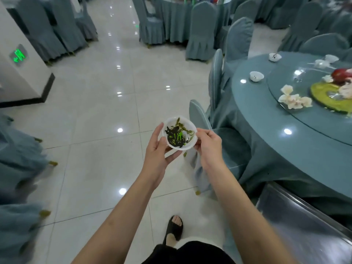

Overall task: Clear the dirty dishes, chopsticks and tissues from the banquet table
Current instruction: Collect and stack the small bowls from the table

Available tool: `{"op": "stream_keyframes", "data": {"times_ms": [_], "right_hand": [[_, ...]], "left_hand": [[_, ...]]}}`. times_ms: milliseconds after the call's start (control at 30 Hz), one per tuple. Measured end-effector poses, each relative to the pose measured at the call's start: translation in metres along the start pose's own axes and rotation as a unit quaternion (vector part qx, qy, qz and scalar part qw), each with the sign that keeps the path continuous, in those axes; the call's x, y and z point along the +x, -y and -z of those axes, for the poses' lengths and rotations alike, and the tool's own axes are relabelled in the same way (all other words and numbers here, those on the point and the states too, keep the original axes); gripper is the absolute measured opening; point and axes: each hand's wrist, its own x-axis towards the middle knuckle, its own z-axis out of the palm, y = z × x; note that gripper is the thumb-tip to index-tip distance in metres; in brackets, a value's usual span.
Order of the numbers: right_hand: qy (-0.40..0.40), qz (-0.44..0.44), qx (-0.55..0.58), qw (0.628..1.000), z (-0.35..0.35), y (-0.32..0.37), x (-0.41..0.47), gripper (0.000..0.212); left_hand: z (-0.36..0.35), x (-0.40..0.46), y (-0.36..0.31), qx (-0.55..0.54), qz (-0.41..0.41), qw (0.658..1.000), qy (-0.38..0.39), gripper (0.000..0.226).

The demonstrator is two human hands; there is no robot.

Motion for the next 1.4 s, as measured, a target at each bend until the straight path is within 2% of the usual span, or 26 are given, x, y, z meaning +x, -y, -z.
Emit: {"op": "stream_keyframes", "data": {"times_ms": [200,500,667,833,967,1200,1400], "right_hand": [[-0.016,0.010,0.014,1.000,-0.051,0.035,0.100,0.006],[-0.072,0.001,-0.034,0.997,-0.109,0.043,0.224,0.012],[-0.123,0.009,-0.030,0.992,-0.158,0.053,0.316,0.010],[-0.188,0.027,-0.009,0.982,-0.219,0.088,0.397,0.024],[-0.222,0.046,0.010,0.974,-0.257,0.106,0.444,0.018],[-0.279,0.032,0.033,0.959,-0.275,0.126,0.535,0.011],[-0.283,0.037,0.058,0.957,-0.272,0.152,0.664,0.006]], "left_hand": [[-0.008,0.122,-0.024,-0.010,0.008,1.000,0.012,0.038],[0.005,0.273,-0.027,-0.015,0.067,0.997,0.033,0.039],[0.011,0.392,-0.035,-0.003,0.085,0.994,0.072,0.039],[0.015,0.512,-0.074,0.020,0.105,0.987,0.123,0.039],[0.016,0.591,-0.095,0.021,0.116,0.980,0.161,0.038],[-0.004,0.698,-0.092,0.033,0.152,0.964,0.216,0.037],[-0.058,0.818,-0.085,0.053,0.150,0.958,0.238,0.037]]}}
